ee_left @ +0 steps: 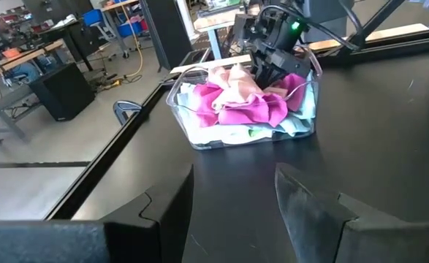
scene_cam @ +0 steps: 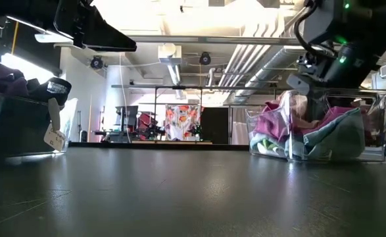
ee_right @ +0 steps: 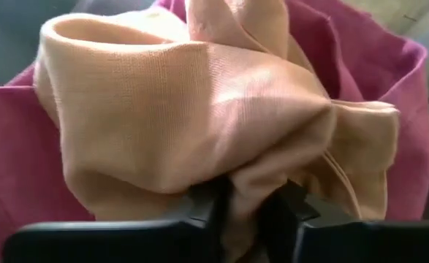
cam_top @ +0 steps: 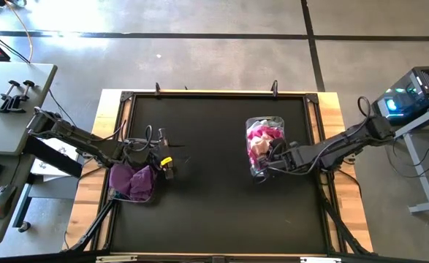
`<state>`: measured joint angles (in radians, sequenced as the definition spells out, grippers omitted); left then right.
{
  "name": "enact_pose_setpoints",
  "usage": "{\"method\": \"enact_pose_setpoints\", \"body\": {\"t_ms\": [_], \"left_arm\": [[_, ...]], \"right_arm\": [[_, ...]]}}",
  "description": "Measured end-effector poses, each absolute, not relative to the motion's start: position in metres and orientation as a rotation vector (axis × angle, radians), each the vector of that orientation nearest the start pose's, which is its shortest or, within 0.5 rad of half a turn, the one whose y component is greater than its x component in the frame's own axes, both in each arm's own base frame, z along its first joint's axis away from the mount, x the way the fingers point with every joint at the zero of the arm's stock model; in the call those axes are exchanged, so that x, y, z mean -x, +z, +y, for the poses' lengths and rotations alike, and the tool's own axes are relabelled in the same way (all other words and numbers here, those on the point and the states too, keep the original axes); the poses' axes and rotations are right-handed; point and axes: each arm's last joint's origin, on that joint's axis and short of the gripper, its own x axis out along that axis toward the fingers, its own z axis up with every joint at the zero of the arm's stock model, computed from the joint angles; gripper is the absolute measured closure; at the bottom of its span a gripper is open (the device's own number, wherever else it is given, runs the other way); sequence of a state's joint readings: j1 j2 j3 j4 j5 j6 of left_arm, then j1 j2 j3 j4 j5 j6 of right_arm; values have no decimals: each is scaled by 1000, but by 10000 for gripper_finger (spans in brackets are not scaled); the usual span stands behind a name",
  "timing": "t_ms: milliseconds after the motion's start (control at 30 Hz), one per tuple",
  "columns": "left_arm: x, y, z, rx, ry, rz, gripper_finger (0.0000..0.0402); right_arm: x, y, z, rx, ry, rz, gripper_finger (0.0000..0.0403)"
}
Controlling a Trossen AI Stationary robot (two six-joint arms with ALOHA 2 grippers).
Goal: Sort towels by color in basket
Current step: Put the light orange towel into the right transparent bin
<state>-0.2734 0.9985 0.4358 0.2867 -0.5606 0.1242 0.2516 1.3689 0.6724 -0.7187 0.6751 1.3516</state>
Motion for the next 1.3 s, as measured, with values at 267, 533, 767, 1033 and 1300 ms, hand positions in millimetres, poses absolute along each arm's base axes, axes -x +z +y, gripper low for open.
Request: {"method": "enact_pose_setpoints", "body": {"t_ms": [267,533,767,1033,1300], "left_arm": [[-201,219,-41,-239,269,282,220],[-201,217,-40,-247,267,300,220],[-203,212,-41,-241,268,322,220],[-208,204,-42,-261,265,364,220],[-210,201,-41,-270,271,371,220]], "right_arm": [[-210,208,33,-428,-1048,873,246],[-211,272,37,-490,-1056,966,242],[-221,273,37,-276,-1062,711,242],[-229,196,26,-385,-1058,523,242],[-204,138,10,-465,-1105,425,242]]}}
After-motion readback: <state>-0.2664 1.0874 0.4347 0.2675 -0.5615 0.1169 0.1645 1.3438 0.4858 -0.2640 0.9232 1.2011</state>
